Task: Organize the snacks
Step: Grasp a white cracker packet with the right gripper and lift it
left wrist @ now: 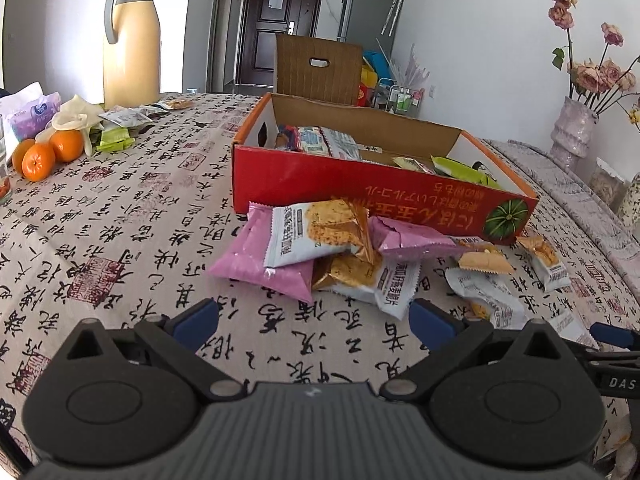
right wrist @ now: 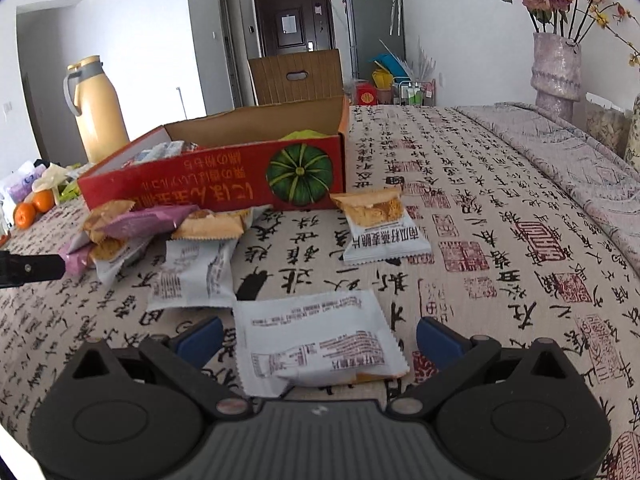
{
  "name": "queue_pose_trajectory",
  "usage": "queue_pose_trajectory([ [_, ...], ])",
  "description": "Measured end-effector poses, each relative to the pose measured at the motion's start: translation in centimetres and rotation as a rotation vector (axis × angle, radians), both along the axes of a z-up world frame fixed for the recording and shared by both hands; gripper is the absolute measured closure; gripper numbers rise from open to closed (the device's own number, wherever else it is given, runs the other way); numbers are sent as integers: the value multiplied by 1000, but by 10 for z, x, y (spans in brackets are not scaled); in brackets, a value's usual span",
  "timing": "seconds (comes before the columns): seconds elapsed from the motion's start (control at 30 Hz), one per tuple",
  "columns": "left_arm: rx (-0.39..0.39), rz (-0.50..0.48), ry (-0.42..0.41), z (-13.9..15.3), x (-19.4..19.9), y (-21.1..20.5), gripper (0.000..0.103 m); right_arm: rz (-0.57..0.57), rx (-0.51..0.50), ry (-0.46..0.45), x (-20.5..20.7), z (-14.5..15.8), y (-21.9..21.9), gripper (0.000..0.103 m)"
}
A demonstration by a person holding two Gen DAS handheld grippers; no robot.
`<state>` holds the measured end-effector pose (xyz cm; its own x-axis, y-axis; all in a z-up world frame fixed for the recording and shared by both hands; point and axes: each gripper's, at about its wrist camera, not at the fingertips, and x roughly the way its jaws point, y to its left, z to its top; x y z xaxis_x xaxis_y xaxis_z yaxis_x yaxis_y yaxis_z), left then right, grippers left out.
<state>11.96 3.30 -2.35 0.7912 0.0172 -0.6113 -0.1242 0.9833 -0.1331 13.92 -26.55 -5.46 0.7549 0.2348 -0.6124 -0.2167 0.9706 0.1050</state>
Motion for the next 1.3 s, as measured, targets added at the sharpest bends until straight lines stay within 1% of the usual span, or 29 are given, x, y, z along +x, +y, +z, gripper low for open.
queue_pose_trajectory([
  [0.1,-1,-3,1,0,0,0,0,0,-14,-13,-1,-1,2,2],
  [0.17,-2,-4,2,-1,0,-1,0,-7,-50,-33,-3,-3,5,9],
  [0.2,-3,-4,2,-1,0,-1,0,-10,-67,-42,-4,-3,6,14],
  [0.27,-3,-3,4,-1,0,-1,0,-1,-67,-53,-5,-3,6,22],
  [0.3,-4,-2,5,-2,0,-1,0,2,-67,-58,-6,-2,6,29],
  [0.4,-7,-3,6,-2,-1,-1,0,6,-67,-65,-6,-2,5,32],
  [0.47,-8,-4,6,-2,-1,-1,0,6,-63,-73,-7,-2,5,41],
  [0.53,-8,-4,6,-2,-1,-1,0,9,-56,-78,-8,-1,3,66],
  [0.6,-9,-3,5,-2,-1,-1,0,2,-44,-77,-8,0,1,80],
  [0.63,-8,-3,6,-2,-1,-1,0,-3,-40,-77,-8,0,-1,84],
  [0.7,-7,-3,6,-2,-2,-1,0,-10,-30,-76,-7,0,-3,88],
  [0.8,-7,-4,6,-2,-1,-1,0,-14,-23,-82,-8,0,-5,90],
  [1.07,0,-3,4,0,1,-1,0,-24,-20,-116,-10,5,-6,91],
  [1.3,15,8,-10,10,15,1,0,-31,-19,-131,-7,8,-7,90],
])
